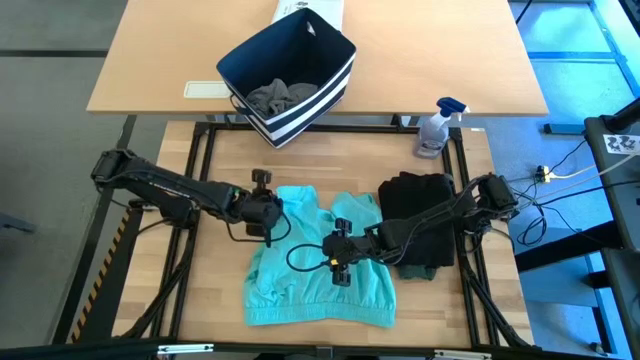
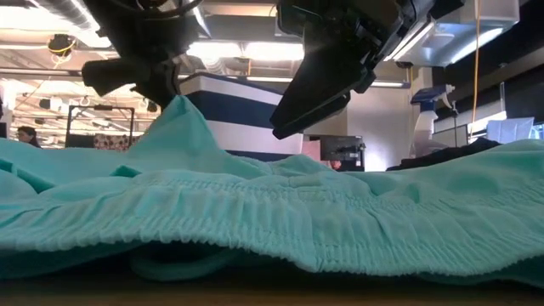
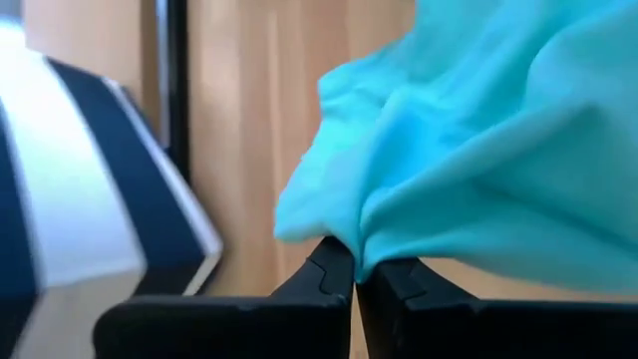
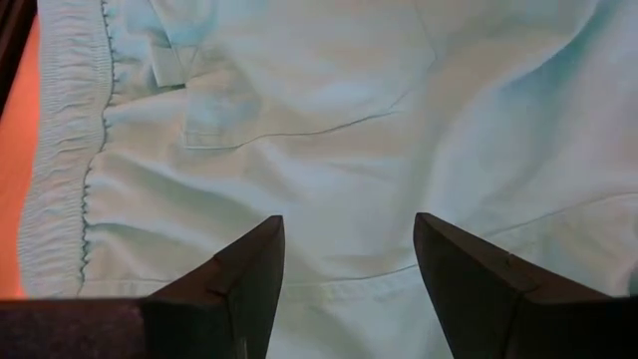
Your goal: Fold Laundry from Bin
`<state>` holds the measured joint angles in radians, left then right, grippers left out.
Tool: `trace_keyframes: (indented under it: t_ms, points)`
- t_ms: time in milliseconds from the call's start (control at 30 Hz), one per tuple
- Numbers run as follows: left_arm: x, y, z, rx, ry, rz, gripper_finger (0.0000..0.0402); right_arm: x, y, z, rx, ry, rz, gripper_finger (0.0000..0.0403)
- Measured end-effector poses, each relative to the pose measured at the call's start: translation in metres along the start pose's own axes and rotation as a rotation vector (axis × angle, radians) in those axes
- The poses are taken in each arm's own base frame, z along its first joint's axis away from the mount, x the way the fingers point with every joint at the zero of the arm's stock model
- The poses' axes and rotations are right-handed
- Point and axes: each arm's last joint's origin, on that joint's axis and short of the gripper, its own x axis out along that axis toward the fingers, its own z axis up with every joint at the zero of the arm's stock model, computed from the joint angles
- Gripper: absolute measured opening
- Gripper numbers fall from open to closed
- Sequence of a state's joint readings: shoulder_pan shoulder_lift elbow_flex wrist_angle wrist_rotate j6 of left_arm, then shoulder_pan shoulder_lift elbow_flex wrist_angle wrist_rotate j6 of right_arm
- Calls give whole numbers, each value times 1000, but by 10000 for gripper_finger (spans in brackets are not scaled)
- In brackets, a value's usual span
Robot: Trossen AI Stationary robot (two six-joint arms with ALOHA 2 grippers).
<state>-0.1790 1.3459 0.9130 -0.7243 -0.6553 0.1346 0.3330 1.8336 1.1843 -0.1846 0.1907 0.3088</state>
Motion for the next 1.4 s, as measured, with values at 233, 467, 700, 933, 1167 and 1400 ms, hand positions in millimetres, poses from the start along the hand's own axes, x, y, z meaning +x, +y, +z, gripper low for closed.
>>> trace_keyframes:
  t_ms: [233, 467, 700, 933, 1167, 1400]
  points:
    - [-15, 12, 5, 19, 42, 55, 0, 0, 0, 0, 0, -1, -2, 224]
    - [-26, 18, 21, 63, -51, 60, 0, 0, 0, 0, 0, -1, -2, 224]
    - [-31, 20, 27, 60, -94, 42, 0, 0, 0, 0, 0, -2, -3, 224]
    - [-15, 11, 29, 84, -73, -31, 0, 0, -2, -1, -1, 8, -33, 224]
    - [15, 11, 25, 42, -66, -107, 0, -1, -7, -8, 0, 61, -143, 224]
    - [36, 14, 20, -26, -166, -239, 26, -1, -8, -10, 5, 80, -158, 224]
